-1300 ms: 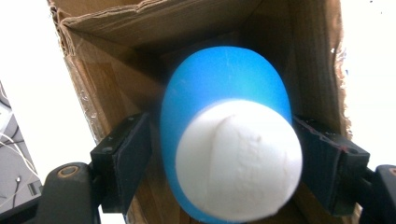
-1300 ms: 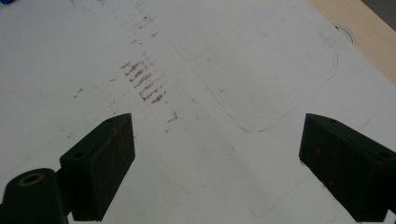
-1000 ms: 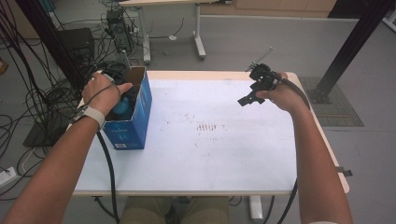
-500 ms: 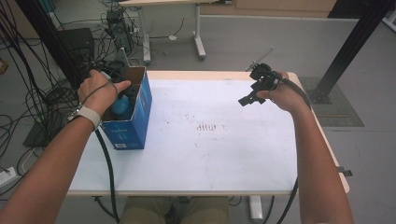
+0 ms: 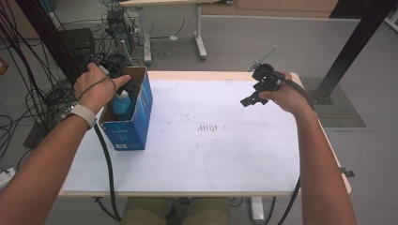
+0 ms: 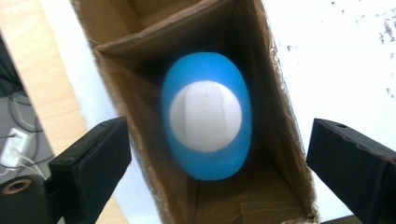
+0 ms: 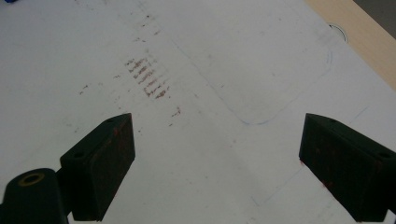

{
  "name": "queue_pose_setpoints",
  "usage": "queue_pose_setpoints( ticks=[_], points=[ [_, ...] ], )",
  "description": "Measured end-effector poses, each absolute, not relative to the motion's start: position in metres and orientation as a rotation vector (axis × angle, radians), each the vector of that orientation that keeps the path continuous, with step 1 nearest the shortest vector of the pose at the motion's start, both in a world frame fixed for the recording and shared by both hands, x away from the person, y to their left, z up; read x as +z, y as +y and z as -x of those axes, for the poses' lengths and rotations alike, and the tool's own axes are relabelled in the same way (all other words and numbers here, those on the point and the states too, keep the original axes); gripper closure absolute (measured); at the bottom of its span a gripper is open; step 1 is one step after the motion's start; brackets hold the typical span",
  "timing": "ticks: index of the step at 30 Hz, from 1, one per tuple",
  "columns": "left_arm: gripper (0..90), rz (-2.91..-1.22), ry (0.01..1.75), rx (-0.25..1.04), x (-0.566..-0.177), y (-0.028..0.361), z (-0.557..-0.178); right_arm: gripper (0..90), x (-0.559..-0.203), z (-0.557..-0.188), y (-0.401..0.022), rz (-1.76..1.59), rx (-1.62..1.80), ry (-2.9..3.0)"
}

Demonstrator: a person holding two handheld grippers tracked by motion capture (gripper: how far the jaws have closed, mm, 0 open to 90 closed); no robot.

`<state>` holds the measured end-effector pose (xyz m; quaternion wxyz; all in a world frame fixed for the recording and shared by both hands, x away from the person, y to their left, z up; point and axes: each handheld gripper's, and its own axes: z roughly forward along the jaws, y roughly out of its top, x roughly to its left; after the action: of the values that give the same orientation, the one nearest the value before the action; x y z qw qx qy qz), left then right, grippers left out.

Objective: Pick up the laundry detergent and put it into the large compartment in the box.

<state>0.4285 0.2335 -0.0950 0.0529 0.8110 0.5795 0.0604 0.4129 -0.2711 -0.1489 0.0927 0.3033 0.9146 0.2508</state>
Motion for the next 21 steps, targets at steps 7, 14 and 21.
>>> queue_pose_setpoints(
  ticks=[7, 14, 21],
  points=[
    [5.5, -2.474, 1.695, 0.176, -0.081, 0.233, -0.422, 10.6, -0.146, -0.409, -0.272, -0.901, 0.747, 2.707],
    [5.0, -2.512, 1.589, 0.165, -0.064, 0.227, -0.417, 10.5, -0.141, -0.405, -0.273, -0.904, 0.738, 2.704],
    [5.0, -2.537, 1.513, 0.179, -0.046, 0.221, -0.410, 10.5, -0.136, -0.401, -0.276, -0.915, 0.739, 2.692]
  ],
)
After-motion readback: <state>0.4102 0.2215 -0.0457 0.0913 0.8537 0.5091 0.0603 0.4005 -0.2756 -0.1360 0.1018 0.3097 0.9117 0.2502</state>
